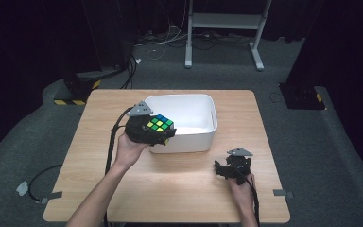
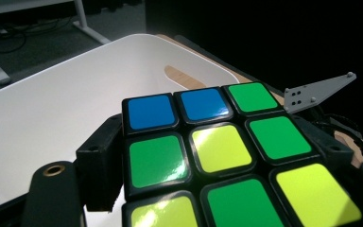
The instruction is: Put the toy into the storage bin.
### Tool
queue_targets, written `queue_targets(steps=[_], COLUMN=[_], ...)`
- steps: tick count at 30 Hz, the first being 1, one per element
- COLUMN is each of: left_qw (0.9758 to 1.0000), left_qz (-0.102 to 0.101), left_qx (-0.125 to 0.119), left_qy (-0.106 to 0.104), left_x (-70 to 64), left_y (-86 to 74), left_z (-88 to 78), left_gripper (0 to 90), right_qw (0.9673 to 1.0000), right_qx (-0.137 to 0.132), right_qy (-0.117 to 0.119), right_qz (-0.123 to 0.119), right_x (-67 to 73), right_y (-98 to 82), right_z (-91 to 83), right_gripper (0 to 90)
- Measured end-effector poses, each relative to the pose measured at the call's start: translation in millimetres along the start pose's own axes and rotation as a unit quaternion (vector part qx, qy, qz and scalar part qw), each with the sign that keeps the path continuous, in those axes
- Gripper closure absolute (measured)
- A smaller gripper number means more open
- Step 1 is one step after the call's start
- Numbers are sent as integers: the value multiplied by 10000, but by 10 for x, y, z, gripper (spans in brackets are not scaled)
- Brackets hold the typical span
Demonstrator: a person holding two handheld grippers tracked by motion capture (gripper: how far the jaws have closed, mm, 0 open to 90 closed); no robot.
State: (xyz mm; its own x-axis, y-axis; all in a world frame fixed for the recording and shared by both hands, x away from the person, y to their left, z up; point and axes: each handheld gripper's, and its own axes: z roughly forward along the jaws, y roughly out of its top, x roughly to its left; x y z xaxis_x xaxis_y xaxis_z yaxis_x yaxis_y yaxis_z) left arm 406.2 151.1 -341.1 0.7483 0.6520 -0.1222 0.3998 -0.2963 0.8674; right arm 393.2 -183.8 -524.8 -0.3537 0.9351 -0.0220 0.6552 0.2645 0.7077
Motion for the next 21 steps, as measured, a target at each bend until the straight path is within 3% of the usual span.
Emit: queue_targets(steps=[21], left_qw=[10000], left_qz=[86], left_qx=[-20], left_qy=[-43], left_x=[54], left_y=[250], left_z=[176], left_gripper=[246], right_qw=[10000], right_qx=[-2], right_qy=[-5], right_qz=[-9], right_x=[0], right_y=[0], right_z=[0], right_gripper=[135])
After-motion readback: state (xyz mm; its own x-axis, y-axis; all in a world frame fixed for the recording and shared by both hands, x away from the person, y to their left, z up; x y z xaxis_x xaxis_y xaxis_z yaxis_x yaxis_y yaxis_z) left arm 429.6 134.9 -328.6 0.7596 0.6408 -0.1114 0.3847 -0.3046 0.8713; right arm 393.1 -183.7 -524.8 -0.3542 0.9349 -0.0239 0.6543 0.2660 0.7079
